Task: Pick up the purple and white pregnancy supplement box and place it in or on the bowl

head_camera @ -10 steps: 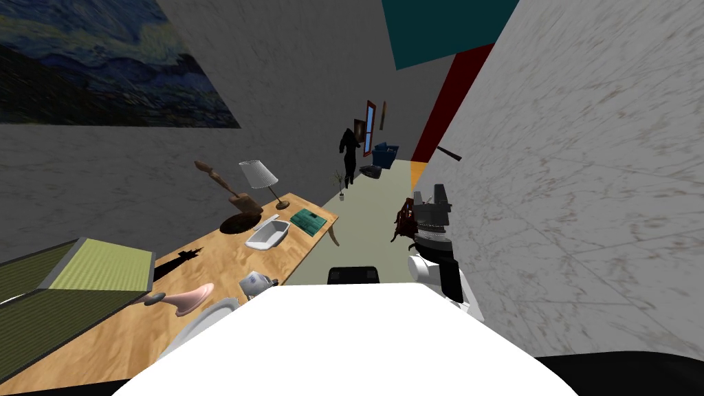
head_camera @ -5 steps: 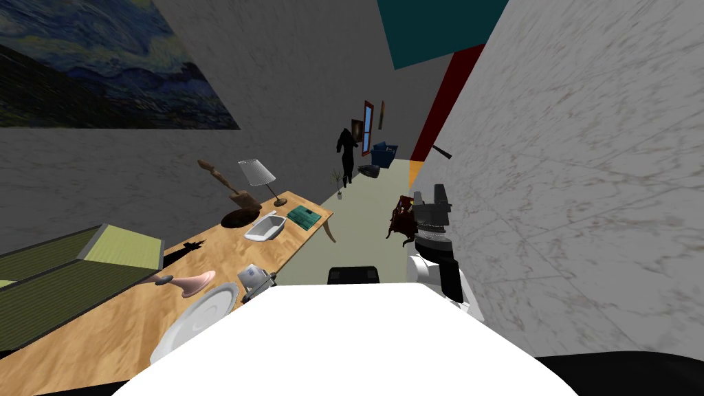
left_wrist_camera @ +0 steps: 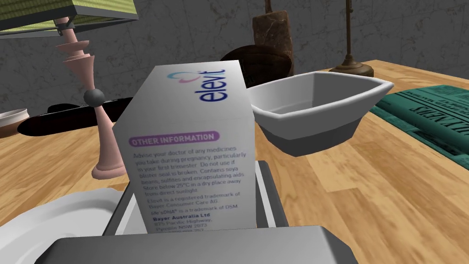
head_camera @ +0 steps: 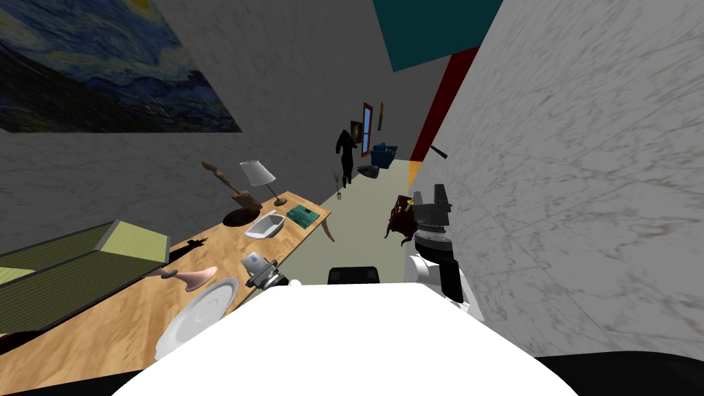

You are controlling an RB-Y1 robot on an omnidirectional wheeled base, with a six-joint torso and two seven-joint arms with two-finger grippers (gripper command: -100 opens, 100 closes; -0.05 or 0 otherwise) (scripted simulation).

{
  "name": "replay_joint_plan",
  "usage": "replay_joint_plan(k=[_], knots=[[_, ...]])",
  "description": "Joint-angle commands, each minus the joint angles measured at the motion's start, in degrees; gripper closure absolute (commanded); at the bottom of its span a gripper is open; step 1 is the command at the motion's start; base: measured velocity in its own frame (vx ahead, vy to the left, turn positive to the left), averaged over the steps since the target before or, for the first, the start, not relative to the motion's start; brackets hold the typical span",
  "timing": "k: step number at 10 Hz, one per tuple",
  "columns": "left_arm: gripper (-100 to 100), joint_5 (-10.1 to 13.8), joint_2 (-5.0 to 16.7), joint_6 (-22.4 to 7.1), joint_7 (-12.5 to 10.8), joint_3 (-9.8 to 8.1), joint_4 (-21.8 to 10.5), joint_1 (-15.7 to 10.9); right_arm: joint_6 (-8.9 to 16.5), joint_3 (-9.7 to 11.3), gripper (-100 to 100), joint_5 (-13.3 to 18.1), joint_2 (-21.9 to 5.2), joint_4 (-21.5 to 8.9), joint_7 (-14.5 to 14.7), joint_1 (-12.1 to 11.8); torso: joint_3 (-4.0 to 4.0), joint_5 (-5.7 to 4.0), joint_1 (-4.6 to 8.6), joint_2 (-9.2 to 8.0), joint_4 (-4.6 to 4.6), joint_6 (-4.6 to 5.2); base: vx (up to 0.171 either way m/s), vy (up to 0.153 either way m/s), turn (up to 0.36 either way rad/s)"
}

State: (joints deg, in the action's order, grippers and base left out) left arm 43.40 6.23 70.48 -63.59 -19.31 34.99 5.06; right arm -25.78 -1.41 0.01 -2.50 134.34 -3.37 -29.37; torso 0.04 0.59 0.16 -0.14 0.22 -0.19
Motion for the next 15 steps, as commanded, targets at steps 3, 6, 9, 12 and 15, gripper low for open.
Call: replay_joint_plan(k=[3,6,9,12,15], knots=[[100,0.65,1.1,-1.17,0.69,-1.05,-1.13,-3.61,0.0,0.0,0,0.0,0.0,0.0,0.0,0.0,0.03,0.03,-0.07,0.04,0.02,0.02,0.014,0.009,0.008],[100,1.57,2.5,-5.2,2.94,-2.81,0.35,-7.15,0.0,0.0,0,0.0,0.0,0.0,0.0,-0.01,0.09,-0.01,-0.12,0.18,0.01,0.04,0.053,0.029,0.02],[100,2.0,3.36,-7.72,4.08,-3.73,1.19,-8.56,0.0,-0.01,0,0.0,-0.01,0.0,0.0,-0.01,0.12,-0.02,-0.21,0.22,0.04,0.01,0.063,0.052,0.015],[100,2.56,4.87,-11.96,5.76,-5.06,2.52,-10.12,0.0,-0.01,0,0.0,-0.01,0.0,0.0,-0.01,0.18,-0.05,-0.15,0.32,0.06,0.0,0.087,0.047,0.024],[100,2.99,6.37,-16.51,7.32,-6.27,3.85,-10.98,0.0,-0.01,0,0.0,-0.01,0.0,0.0,-0.01,0.21,-0.06,-0.22,0.38,0.07,-0.03,0.105,0.061,0.03]])
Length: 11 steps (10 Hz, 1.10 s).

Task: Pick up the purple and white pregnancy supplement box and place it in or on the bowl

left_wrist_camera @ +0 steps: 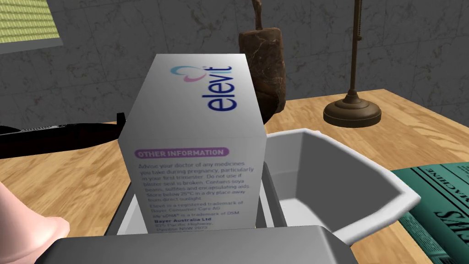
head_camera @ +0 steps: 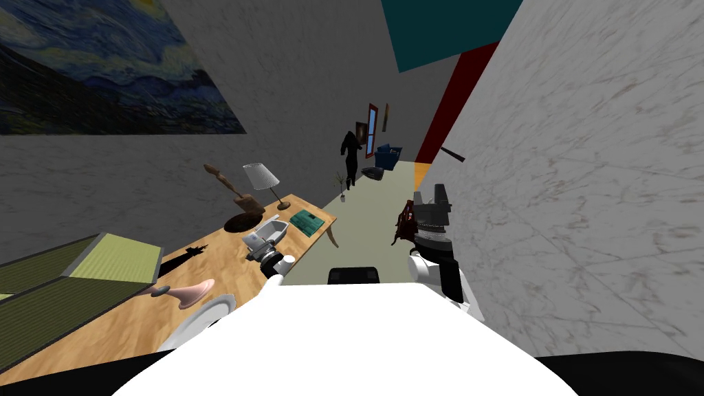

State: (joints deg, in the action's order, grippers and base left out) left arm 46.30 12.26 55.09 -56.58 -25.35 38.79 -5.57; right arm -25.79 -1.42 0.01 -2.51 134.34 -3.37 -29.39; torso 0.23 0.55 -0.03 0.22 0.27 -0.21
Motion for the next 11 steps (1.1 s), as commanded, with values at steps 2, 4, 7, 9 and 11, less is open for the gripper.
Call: replay_joint_plan(k=[2,4,7,9,11], knots=[[100,0.27,1.28,-4.15,1.27,-0.9,0.92,-0.55,0.0,0.0,0,0.0,0.0,0.0,0.0,0.0,-0.01,0.0,0.04,-0.02,-0.01,0.02,0.103,0.039,0.031],[100,0.36,2.11,-7.15,2.15,-1.47,1.77,-0.52,0.0,0.0,0,0.0,0.0,0.0,0.0,0.0,0.01,0.02,0.04,0.0,0.02,0.09,0.108,0.023,0.028],[100,0.41,3.11,-11.1,3.2,-2.15,2.98,-0.14,0.0,0.0,0,0.0,0.0,0.0,0.0,0.0,0.04,-0.02,0.09,0.04,0.04,0.15,0.094,0.018,0.02],[100,0.42,3.47,-13.23,3.7,-2.48,3.66,0.24,0.0,0.0,0,0.0,0.0,0.0,0.0,0.0,0.04,-0.07,0.16,0.02,0.06,0.12,0.089,0.013,0.022],[100,0.41,3.65,-15.35,4.15,-2.8,4.38,0.77,0.0,0.0,0,0.0,0.0,0.0,0.0,0.01,0.02,-0.11,0.22,-0.03,0.05,0.09,0.082,0.015,0.019]])
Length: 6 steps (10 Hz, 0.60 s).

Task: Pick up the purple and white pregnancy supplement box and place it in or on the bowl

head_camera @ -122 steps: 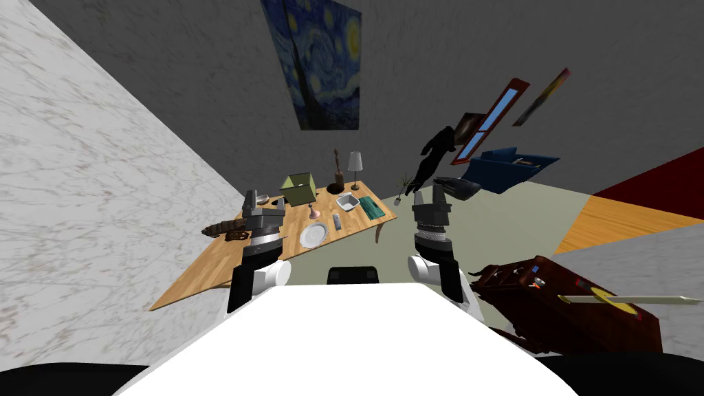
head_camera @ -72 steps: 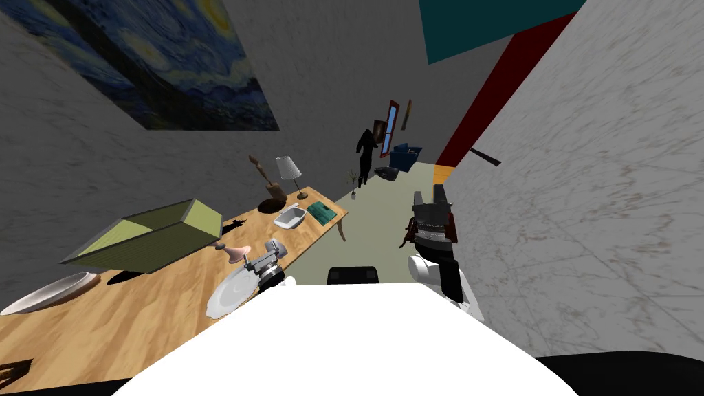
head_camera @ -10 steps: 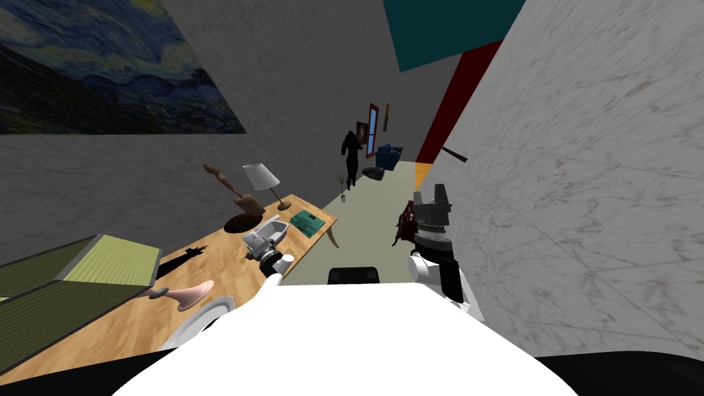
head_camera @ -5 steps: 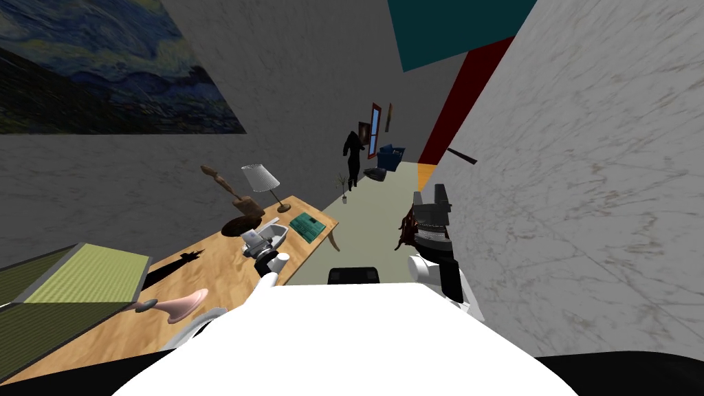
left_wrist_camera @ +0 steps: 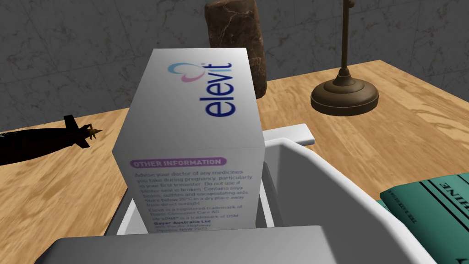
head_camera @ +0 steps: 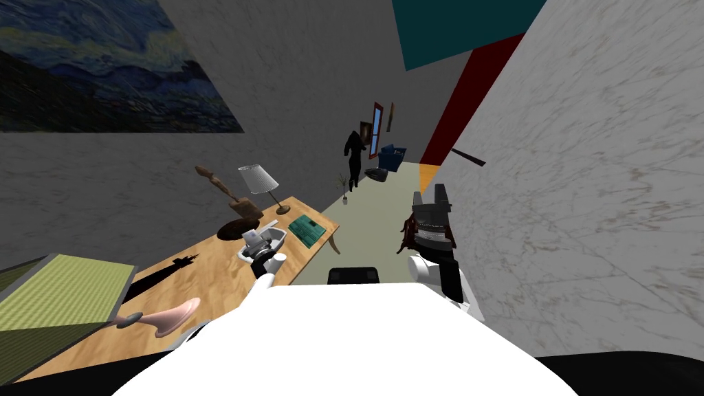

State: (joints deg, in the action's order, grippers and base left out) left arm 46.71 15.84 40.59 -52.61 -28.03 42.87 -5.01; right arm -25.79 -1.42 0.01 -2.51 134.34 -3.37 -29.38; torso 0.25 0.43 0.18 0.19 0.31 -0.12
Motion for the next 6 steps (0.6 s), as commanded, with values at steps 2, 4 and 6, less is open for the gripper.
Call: replay_joint_plan(k=[2,4,6], knots=[[-100,-0.02,0.01,-0.28,0.06,0.0,0.01,0.05,0.0,0.0,0,0.0,0.0,0.0,0.0,0.01,-0.09,-0.01,0.06,-0.15,-0.04,-0.01,0.023,0.007,-0.001],[-100,-0.02,0.01,-0.28,0.06,0.01,0.0,0.04,0.0,0.0,0,0.0,0.0,0.0,0.0,0.01,-0.2,-0.04,0.13,-0.33,-0.09,-0.01,0.0,0.0,0.0],[-100,-0.02,0.01,-0.28,0.06,0.01,0.0,0.03,0.0,0.0,0,0.0,0.0,0.0,0.0,0.01,-0.22,-0.04,0.13,-0.37,-0.1,-0.01,0.0,0.0,0.0]])
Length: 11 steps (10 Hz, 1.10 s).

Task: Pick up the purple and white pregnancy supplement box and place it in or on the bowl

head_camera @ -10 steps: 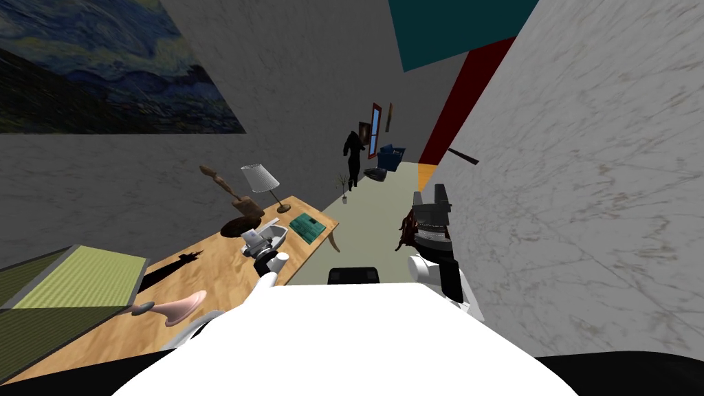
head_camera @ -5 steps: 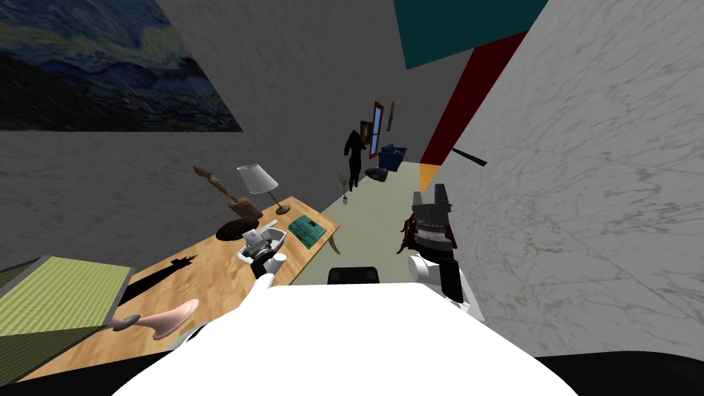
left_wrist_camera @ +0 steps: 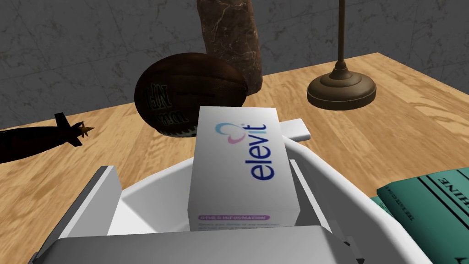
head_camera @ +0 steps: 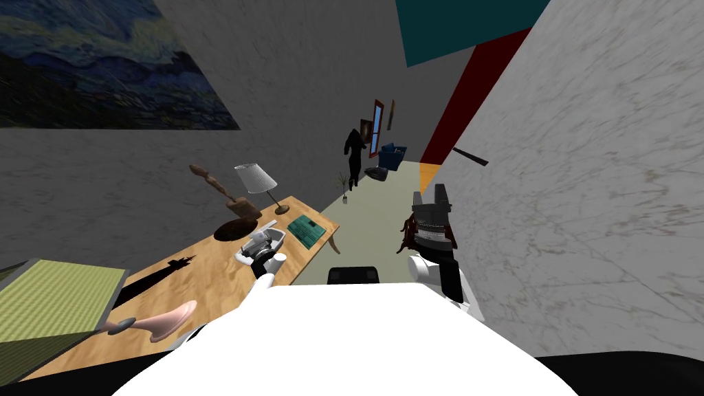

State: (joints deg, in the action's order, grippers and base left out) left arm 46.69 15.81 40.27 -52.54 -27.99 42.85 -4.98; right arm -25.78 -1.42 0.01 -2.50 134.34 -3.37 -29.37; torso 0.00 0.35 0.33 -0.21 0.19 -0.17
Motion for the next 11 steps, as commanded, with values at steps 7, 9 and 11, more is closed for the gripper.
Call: replay_joint_plan(k=[7,9,11], knots=[[-100,-5.7,-5.0,-6.39,4.14,0.67,3.36,-6.98,0.0,0.0,0,0.0,0.0,0.0,0.0,0.0,0.0,-0.02,0.02,0.0,-0.01,0.01,0.009,0.006,0.236],[-100,-6.83,-6.0,-7.67,4.97,0.81,4.03,-8.38,0.0,-0.01,0,0.0,0.0,0.0,0.0,-0.01,-0.01,-0.02,0.0,0.0,-0.01,-0.06,0.011,0.004,0.268],[-100,-9.11,-8.0,-10.22,6.63,1.08,5.38,-11.17,0.0,0.0,0,0.0,0.0,0.0,0.0,0.0,-0.01,-0.02,0.01,-0.02,-0.01,-0.04,0.01,0.006,0.257]])
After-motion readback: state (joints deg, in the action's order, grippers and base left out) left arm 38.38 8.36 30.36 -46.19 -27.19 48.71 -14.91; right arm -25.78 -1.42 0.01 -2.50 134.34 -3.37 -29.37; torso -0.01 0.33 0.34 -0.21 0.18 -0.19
